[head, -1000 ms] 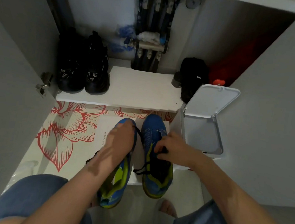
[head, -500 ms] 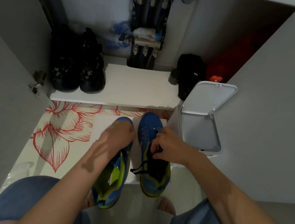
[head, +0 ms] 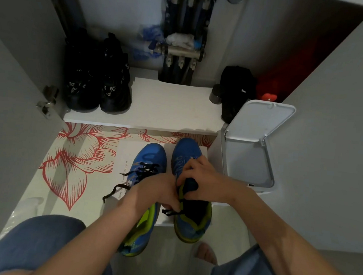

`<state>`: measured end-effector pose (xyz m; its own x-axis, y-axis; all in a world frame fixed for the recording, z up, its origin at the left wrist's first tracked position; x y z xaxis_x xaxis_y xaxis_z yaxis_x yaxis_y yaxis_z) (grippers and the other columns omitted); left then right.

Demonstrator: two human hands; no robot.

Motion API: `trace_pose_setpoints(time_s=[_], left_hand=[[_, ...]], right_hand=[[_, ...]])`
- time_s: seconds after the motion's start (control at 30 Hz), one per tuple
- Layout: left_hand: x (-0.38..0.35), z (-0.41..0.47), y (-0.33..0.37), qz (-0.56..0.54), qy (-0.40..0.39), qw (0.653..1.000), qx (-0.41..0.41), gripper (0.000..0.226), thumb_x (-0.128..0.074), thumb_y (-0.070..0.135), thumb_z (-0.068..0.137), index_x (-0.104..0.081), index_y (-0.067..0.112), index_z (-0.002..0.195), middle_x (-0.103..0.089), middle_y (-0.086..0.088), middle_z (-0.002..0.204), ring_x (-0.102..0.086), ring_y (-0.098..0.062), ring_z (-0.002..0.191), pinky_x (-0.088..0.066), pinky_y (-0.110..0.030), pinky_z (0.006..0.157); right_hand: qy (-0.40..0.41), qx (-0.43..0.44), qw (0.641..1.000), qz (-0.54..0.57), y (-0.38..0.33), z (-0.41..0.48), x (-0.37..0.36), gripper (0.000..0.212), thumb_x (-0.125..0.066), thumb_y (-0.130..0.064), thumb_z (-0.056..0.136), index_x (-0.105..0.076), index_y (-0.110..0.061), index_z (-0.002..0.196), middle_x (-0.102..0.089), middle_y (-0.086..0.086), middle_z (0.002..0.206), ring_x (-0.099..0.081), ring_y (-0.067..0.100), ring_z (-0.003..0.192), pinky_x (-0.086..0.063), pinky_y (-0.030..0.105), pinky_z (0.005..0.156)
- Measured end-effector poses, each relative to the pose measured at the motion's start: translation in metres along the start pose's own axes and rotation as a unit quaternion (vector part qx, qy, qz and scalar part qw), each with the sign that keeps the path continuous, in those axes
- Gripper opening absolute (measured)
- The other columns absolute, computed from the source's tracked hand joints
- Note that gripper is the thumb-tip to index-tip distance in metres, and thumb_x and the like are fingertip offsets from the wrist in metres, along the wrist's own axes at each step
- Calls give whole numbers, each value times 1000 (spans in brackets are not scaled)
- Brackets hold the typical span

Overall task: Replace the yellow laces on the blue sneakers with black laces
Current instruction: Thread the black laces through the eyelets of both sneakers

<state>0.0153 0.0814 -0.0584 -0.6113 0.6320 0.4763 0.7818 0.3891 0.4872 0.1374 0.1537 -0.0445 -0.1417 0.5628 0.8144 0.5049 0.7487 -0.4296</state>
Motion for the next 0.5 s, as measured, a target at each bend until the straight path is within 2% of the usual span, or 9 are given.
trace_pose_setpoints(time_s=[0.07, 0.1, 0.17, 0.23, 0.27, 0.33, 0.4, 0.43, 0.5], left_hand=[[0, -2, 0, 11, -7, 1000, 4, 12, -74, 18, 73, -67, 13, 66, -52, 10, 40, -49, -1, 43, -39, -13, 51], [5, -5, 1, 10, 6, 1000, 0, 8, -75, 17, 72, -70, 11, 70, -54, 10, 43, -50, -3, 47, -40, -15, 53], [22, -15, 3, -37, 79, 996, -17, 8, -73, 16, 74, -73, 10, 78, -60, 4, 60, -55, -9, 61, -43, -17, 59], [42, -26, 5, -158, 174, 970, -58, 5, -68, 15, 77, -72, 12, 75, -62, 2, 69, -57, -8, 69, -43, -12, 65], [49, -32, 6, -244, 207, 944, -80, 7, -65, 13, 79, -71, 10, 77, -65, 0, 74, -59, -8, 74, -44, -11, 72], [57, -38, 9, -422, 246, 865, -116, 10, -56, 9, 86, -65, 6, 84, -67, -4, 77, -61, -13, 82, -47, -25, 89], [61, -40, 10, -545, 275, 781, -127, 10, -47, 7, 94, -57, 6, 94, -66, 1, 65, -62, -15, 78, -50, -30, 88], [62, -41, 11, -576, 284, 756, -128, 11, -44, 7, 96, -54, 6, 100, -65, 5, 58, -63, -15, 76, -52, -29, 85], [63, -42, 11, -600, 296, 733, -123, 11, -41, 6, 98, -48, 5, 107, -63, 6, 52, -65, -15, 70, -55, -28, 76]], right_hand=[[-6, 0, 1000, 2, 2, 0, -2, 36, -69, -37, 80, -63, -27, 115, -40, -3, 113, -27, 18, 110, -28, 28, 98], [-11, -5, 1000, 6, 2, 0, -2, 37, -70, -38, 80, -62, -26, 115, -42, -2, 117, -27, 18, 111, -27, 29, 99], [-8, -6, 1000, 29, 3, 0, -1, 36, -71, -37, 79, -63, -23, 111, -46, -2, 120, -28, 17, 111, -27, 30, 98], [47, 16, 992, 115, -1, 1, 6, 19, -70, -28, 82, -64, -18, 96, -55, -1, 101, -41, 12, 101, -32, 28, 91], [86, 19, 977, 195, -3, 0, 13, 8, -69, -20, 84, -63, -15, 86, -57, -3, 85, -48, 7, 89, -36, 22, 84], [150, -13, 913, 380, -4, -4, 30, 9, -64, -7, 87, -59, -13, 81, -58, -3, 69, -56, 0, 66, -42, 12, 69], [196, -31, 841, 503, 1, -8, 44, 6, -57, -5, 90, -58, -10, 87, -60, 3, 62, -59, 10, 58, -51, 20, 66], [214, -35, 826, 521, 4, -10, 49, 5, -56, -6, 92, -59, -9, 89, -59, 2, 60, -57, 13, 56, -54, 26, 67], [230, -46, 813, 533, 9, -13, 53, 7, -55, -11, 93, -62, -10, 94, -57, -2, 58, -52, 11, 54, -56, 29, 65]])
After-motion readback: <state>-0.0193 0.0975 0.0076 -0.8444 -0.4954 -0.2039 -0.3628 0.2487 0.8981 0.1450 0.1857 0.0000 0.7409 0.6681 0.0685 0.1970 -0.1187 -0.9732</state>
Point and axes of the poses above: each hand's wrist, its own z-axis towards the middle knuckle, its own x-axis out of the back of the hand, y = z × x, the point moved 1 cm from there along z, towards the middle knuckle
